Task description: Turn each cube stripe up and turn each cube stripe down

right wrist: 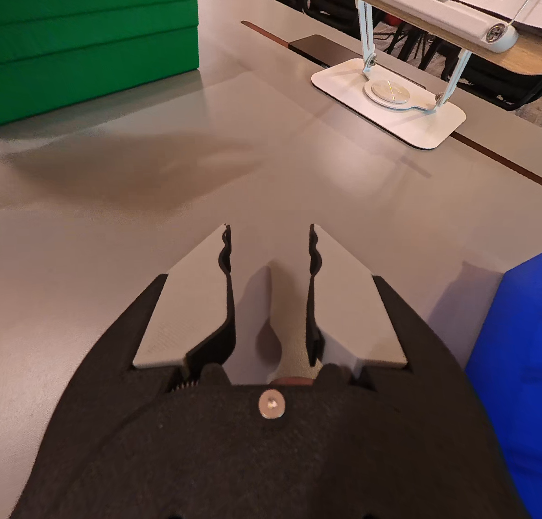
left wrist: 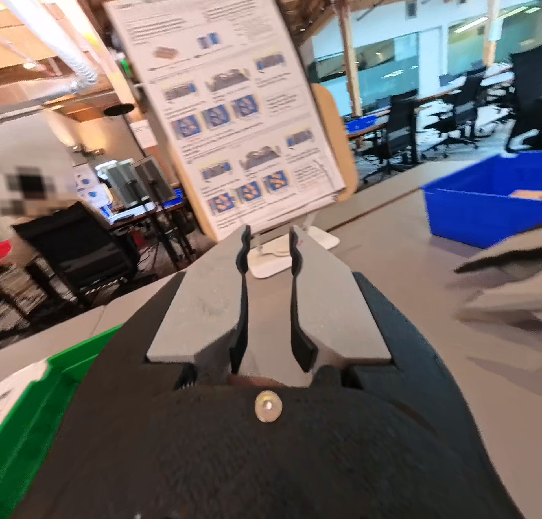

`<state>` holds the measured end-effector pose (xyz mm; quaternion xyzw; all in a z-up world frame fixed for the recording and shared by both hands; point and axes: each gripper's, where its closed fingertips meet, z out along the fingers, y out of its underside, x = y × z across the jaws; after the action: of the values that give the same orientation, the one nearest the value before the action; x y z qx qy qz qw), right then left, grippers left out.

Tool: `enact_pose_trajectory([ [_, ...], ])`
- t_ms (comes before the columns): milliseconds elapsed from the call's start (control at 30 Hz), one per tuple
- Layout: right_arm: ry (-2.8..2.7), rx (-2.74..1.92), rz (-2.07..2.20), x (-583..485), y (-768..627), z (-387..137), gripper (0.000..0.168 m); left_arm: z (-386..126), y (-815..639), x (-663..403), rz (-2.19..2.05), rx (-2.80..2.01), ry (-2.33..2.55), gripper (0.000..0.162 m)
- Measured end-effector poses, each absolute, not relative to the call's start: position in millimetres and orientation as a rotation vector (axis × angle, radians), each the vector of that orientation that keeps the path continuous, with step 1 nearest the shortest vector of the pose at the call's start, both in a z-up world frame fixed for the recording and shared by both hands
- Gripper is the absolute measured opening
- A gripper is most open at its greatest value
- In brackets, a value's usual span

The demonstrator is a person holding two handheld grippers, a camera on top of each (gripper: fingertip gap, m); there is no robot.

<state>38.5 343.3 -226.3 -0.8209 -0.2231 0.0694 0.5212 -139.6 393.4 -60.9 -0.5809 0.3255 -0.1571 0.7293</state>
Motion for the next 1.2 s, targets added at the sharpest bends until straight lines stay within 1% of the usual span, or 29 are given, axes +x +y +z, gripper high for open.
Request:
enact_pose_trajectory([
  [33, -0.536, -1.967, 0.163, 38, 343, -226, 0.051, -55, 405, -156, -0.337, -1.303, 0.667, 0.025],
  [133, -0.531, -1.966, 0.165, 39, 343, -226, 0.05, -48, 442, -205, -0.371, -1.412, 0.511, 0.026],
  [200, -0.524, -1.964, 0.176, 40, 343, -225, 0.05, -55, 471, -240, -0.34, -1.502, 0.442, 0.03],
  [233, -0.522, -1.962, 0.183, 39, 343, -225, 0.05, -63, 485, -256, -0.316, -1.565, 0.421, 0.036],
  [300, -0.523, -1.96, 0.186, 39, 343, -224, 0.05, -90, 508, -280, -0.291, -1.723, 0.407, 0.057],
  [333, -0.526, -1.961, 0.181, 39, 343, -224, 0.05, -106, 517, -288, -0.283, -1.803, 0.408, 0.065],
  [433, -0.532, -1.967, 0.169, 39, 344, -226, 0.05, -150, 538, -311, -0.203, -1.985, 0.396, 0.072],
  [600, -0.526, -1.971, 0.169, 40, 344, -227, 0.05, -207, 563, -320, -0.036, -2.142, 0.52, 0.073],
  [700, -0.52, -1.973, 0.173, 42, 344, -227, 0.05, -226, 576, -322, 0.102, -2.171, 0.674, 0.063],
  [800, -0.521, -1.972, 0.182, 41, 344, -227, 0.05, -238, 583, -321, 0.155, -2.196, 0.821, 0.057],
  [867, -0.528, -1.972, 0.184, 40, 343, -227, 0.05, -245, 587, -322, 0.149, -2.243, 0.825, 0.057],
  [1033, -0.574, -1.979, 0.159, 35, 343, -231, 0.05, -266, 602, -342, 0.232, -2.378, 0.743, 0.067],
  [1067, -0.584, -1.977, 0.152, 34, 342, -231, 0.05, -268, 605, -341, 0.215, -2.38, 0.721, 0.057],
  [1200, -0.589, -1.97, 0.158, 33, 342, -230, 0.05, -267, 610, -338, 0.236, -2.337, 0.698, 0.061],
])
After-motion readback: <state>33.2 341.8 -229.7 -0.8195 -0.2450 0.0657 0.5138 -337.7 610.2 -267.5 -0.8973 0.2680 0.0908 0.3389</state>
